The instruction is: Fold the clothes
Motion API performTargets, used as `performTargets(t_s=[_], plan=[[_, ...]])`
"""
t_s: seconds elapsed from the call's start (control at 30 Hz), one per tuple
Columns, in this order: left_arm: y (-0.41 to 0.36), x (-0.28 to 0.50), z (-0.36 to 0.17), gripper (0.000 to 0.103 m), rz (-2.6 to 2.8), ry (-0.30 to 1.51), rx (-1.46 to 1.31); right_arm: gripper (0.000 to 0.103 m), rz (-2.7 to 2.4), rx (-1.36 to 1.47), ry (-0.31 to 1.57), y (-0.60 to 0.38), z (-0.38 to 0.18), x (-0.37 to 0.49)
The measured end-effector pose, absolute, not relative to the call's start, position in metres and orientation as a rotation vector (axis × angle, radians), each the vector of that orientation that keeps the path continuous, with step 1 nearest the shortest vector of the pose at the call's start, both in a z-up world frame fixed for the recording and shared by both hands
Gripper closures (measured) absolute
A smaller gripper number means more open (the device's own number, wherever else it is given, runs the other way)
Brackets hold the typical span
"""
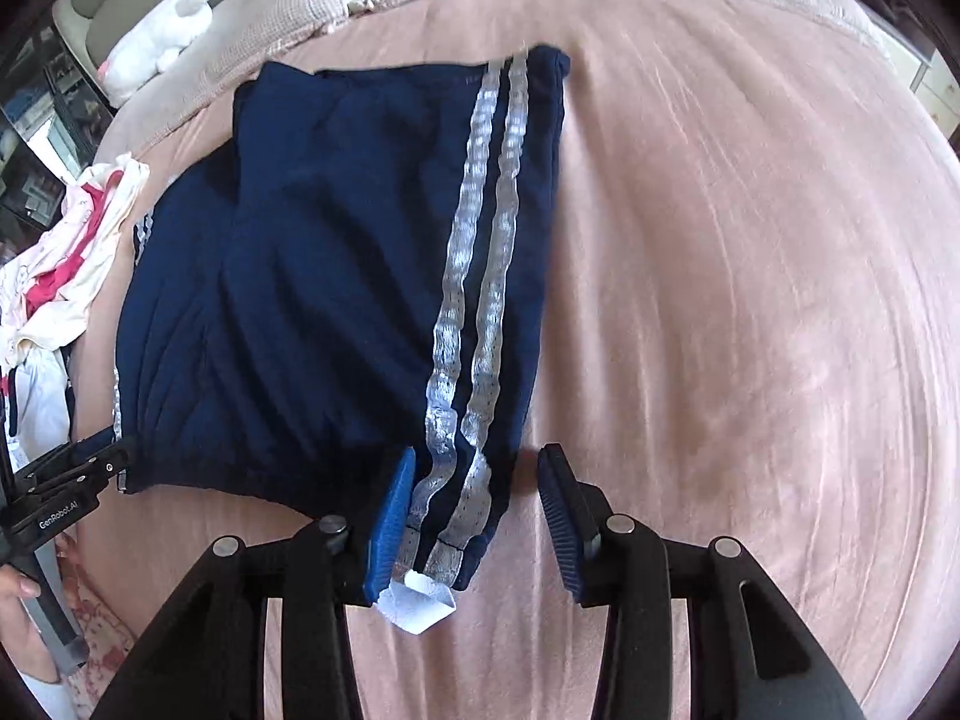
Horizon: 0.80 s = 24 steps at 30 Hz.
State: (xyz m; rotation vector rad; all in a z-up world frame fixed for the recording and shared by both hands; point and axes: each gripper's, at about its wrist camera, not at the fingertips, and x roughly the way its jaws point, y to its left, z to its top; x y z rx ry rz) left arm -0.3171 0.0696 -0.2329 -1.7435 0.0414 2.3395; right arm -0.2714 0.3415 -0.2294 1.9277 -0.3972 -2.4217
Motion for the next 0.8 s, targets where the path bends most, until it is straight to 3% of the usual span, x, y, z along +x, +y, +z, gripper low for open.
performTargets(t_s=[0.07,0.1,0.13,0.27,0.4,0.6,0.8], plan=[[0.074,-0.315,-0.231,0.065,2.353,0.091,-1.715,0.066,-2.437,1.911,-0.35,0.334,-0.226,-0.272],[0.075,-0.313,-0.229,0.089,2.348,0.087,-1.693,0.081,-2.428,1.899,-0.328,0.329,-0.224,-0.271],[0.075,-0.312,-0.228,0.093,2.345,0.082,-1.683,0.094,-2.41,1.887,-0.296,0.323,-0.222,-0.27],[0.067,-0.316,-0.225,0.096,2.291,0.042,-1.685,0.098,-2.385,1.845,-0.061,0.295,-0.212,-0.267],[0.07,-0.311,-0.215,0.097,2.208,0.055,-1.699,0.098,-2.379,1.85,-0.091,0.297,-0.195,-0.264],[0.069,-0.286,-0.185,0.097,2.113,0.242,-1.66,0.099,-2.312,1.842,-0.013,0.288,-0.158,-0.233],[0.071,-0.257,-0.178,0.096,1.966,0.379,-1.668,0.098,-2.225,1.898,0.07,0.268,-0.155,-0.201]])
